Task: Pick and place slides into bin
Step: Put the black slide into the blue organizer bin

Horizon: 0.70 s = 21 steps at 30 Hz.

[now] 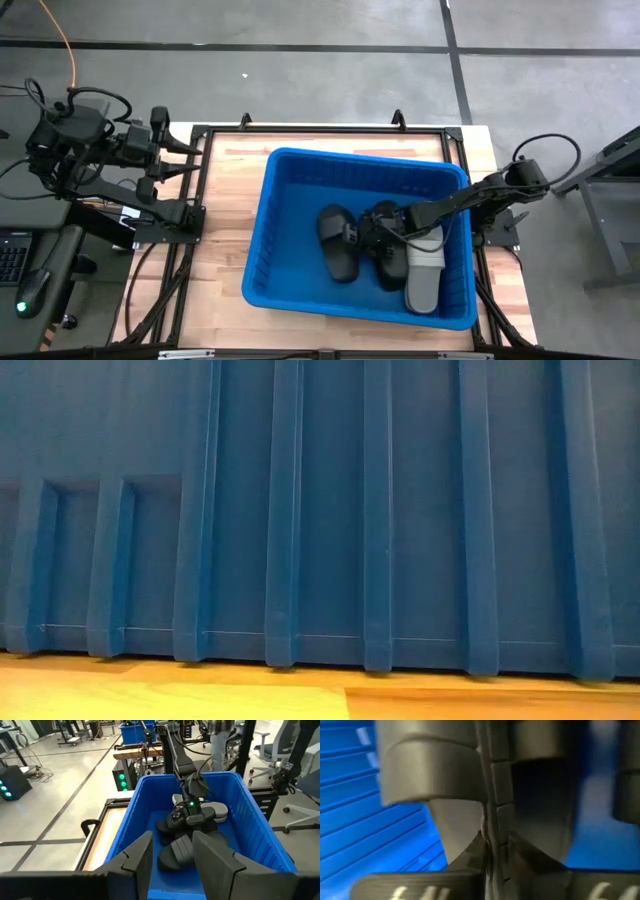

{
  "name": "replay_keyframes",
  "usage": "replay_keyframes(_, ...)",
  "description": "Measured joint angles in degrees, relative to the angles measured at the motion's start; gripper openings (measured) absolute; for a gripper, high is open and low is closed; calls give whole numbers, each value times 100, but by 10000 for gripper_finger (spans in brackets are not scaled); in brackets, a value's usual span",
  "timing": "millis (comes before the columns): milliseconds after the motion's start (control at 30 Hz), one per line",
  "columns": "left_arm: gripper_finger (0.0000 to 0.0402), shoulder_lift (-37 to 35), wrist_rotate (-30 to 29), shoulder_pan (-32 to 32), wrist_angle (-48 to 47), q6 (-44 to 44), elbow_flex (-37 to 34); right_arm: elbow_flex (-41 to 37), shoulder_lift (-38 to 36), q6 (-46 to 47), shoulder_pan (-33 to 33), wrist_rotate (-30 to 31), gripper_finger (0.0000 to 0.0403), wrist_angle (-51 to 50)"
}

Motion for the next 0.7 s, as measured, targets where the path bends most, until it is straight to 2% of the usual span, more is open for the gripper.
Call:
replay_keyframes(267, 129, 0, 64, 0, 0, 63, 0, -17, 20, 277, -10, 90, 159, -374)
replay_keyframes(367, 129, 0, 64, 0, 0, 130, 0, -15, 20, 384, -29, 127, 192, -355)
replay_keyframes(567, 129, 0, 62, 0, 0, 152, 0, -15, 20, 386, -45, 248, 216, -156)
replay_keyframes(700, 129, 0, 63, 0, 0, 151, 0, -17, 9, 148, -50, -212, 216, 34)
